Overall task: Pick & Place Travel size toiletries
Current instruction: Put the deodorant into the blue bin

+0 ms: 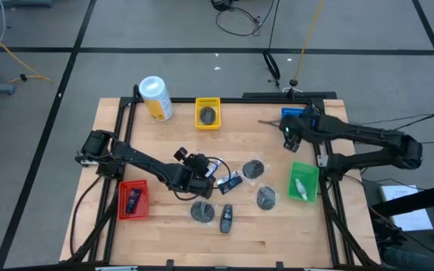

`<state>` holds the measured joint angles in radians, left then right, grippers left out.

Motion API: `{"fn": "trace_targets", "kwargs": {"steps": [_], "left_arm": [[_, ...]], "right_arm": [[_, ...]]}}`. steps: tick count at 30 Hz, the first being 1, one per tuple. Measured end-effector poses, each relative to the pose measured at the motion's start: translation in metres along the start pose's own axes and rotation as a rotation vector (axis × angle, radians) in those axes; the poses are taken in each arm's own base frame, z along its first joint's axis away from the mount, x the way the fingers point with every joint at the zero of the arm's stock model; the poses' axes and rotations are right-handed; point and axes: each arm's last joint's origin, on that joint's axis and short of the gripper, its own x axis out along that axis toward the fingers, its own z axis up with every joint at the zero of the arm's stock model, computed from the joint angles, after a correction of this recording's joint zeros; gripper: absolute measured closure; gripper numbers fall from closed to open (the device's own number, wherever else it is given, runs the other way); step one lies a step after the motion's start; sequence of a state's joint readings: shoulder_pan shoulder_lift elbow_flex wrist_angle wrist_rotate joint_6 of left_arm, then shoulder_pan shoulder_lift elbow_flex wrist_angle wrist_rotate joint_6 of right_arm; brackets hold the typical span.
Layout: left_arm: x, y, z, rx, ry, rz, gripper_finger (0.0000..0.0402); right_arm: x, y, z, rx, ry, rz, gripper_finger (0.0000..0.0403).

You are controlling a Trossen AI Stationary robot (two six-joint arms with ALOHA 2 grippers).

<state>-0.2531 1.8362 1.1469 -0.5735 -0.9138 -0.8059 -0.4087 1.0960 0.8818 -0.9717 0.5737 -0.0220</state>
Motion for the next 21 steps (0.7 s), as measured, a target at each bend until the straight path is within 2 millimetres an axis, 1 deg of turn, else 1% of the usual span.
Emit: {"fn": "trace_targets", "kwargs": {"steps": [5,8,11,13,16,21], "left_arm": [[-0.001,-0.001,-0.001,0.002,-0.002,-0.004,0.0279],[-0.002,-0.001,-0.001,0.003,-0.002,-0.004,0.0279],[-0.002,-0.001,-0.001,0.003,-0.002,-0.004,0.0279],[-0.002,-0.001,-0.001,0.003,-0.002,-0.004,0.0279],[-0.002,-0.001,-0.001,0.003,-0.001,-0.006,0.0279],[-0.002,-0.001,-0.001,0.003,0.002,-0.008,0.0279]], "right_arm": [[0.033,-0.018,0.004,-0.055,0.157,-0.029,0.0201],[0.049,-0.023,0.009,-0.128,0.187,-0.030,0.0200],[0.061,-0.026,0.015,-0.183,0.178,-0.029,0.0200],[0.067,-0.027,0.018,-0.206,0.157,0.020,0.0200],[0.070,-0.027,0.020,-0.209,0.109,0.114,0.0200],[0.073,-0.032,0.018,-0.162,0.125,0.120,0.0195]]}}
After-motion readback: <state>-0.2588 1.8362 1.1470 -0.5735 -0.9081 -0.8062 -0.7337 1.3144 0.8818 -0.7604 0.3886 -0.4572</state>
